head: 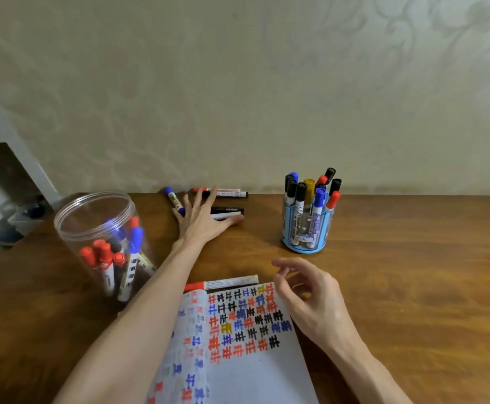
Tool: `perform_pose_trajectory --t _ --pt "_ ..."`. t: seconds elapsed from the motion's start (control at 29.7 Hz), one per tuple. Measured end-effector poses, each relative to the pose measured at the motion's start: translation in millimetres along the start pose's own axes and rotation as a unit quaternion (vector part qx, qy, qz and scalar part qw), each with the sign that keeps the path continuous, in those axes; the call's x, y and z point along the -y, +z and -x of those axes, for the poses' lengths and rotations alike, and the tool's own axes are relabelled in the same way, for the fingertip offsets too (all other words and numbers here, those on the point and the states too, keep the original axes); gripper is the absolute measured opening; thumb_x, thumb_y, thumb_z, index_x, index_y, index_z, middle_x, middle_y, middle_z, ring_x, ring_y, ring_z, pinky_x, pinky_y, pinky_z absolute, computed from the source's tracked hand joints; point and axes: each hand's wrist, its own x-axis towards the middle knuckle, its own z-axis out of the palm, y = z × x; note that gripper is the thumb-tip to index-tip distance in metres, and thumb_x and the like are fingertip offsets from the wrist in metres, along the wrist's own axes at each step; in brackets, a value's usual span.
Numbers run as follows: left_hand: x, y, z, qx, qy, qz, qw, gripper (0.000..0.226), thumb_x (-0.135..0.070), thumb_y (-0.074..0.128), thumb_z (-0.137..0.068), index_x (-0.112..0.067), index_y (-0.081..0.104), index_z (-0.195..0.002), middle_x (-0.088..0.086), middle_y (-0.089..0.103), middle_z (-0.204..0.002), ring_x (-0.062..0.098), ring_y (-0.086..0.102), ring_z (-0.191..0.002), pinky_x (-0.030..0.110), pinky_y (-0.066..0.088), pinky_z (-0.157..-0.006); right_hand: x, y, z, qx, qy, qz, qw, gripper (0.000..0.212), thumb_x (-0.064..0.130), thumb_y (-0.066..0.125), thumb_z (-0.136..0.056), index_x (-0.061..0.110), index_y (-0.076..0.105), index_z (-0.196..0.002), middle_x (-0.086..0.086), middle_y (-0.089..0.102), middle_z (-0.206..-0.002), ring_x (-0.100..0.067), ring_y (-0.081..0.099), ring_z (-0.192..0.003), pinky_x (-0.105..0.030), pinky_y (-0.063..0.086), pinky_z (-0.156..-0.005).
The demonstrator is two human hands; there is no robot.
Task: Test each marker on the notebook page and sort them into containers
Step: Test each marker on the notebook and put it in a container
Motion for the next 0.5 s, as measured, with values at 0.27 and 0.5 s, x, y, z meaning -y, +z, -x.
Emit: perform_pose_trajectory --t 0.27,0.5 --pt "2 3 -31 0.001 0.017 -0.002 1.000 0.122 -0.108 0.036 -0.058 -0.044 0.018 -0.160 -0.003 0.012 -0.171 0.032 -0.001 -0.157 0.070 0.000 -0.121 -3 -4 -4 -0.011 -0.007 0.008 1.000 0.028 0.038 0.072 -0.093 0.037 0.069 -0.121 0.019 0.069 -0.103 -0.001 0.068 -0.099 -0.019 0.059 -0.082" --pt "-2 3 -48 0.024 0.013 0.003 1.000 0.115 -0.105 0.042 -0.058 -0.043 0.032 -0.155 0.001 0.023 -0.163 0.033 0.015 -0.153 0.070 0.008 -0.120 -9 -7 -6 -0.001 -0.011 0.055 0.998 0.039 0.053 0.067 -0.090 0.039 0.065 -0.127 0.026 0.062 -0.116 0.009 0.060 -0.113 -0.011 0.054 -0.088"
